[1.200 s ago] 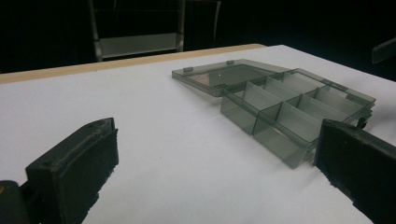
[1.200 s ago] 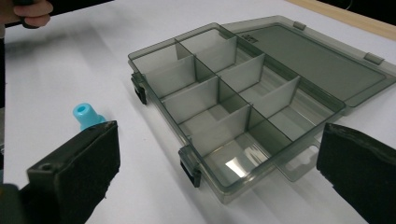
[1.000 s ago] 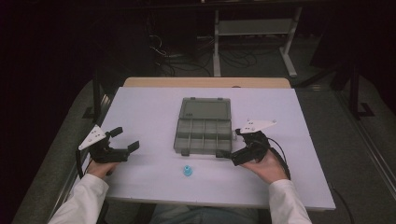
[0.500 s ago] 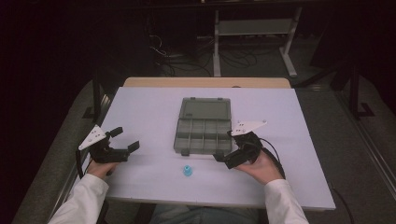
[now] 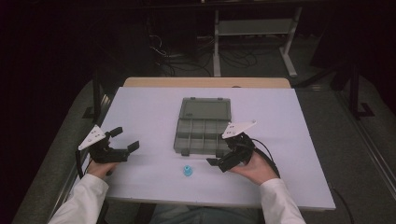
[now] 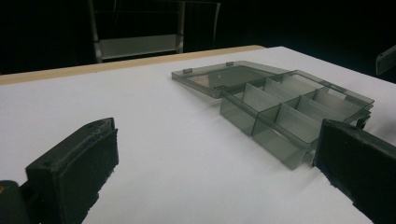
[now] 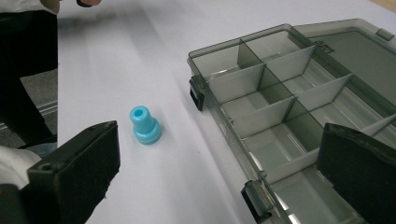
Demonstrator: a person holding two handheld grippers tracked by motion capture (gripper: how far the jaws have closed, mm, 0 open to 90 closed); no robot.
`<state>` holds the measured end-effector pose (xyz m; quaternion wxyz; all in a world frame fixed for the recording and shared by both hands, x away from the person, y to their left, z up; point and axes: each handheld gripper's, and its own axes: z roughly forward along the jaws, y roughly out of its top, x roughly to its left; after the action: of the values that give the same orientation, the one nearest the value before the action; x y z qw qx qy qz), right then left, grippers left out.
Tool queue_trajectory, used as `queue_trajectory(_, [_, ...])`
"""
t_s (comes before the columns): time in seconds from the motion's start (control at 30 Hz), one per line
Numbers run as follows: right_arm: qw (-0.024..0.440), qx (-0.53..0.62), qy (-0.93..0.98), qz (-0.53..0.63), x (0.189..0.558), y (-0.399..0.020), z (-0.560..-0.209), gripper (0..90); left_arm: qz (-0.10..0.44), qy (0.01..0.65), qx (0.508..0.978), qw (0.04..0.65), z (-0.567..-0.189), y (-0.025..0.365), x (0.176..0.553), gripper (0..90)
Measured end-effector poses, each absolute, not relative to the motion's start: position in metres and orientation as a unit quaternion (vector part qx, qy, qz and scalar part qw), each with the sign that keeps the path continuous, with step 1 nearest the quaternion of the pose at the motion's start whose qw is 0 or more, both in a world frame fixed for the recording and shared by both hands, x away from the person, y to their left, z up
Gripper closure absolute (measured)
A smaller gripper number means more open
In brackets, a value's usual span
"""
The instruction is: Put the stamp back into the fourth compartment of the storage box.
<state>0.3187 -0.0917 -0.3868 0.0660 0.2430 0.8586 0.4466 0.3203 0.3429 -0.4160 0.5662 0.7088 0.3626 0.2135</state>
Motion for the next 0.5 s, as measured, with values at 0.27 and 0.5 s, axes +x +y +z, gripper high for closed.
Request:
queue_trajectory(0.27, [0.056,0.23,0.867,0.439,0.318,-0.082,-0.388,0.0,0.213,0.363,0.709,0.566,-0.416,0.343,0.32,0.0])
queue_trajectory(0.5, [0.046,0.222,0.874,0.429,0.317,-0.074,-0.391,0.0,0.214,0.362,0.709,0.566,-0.416,0.343,0.32,0.0])
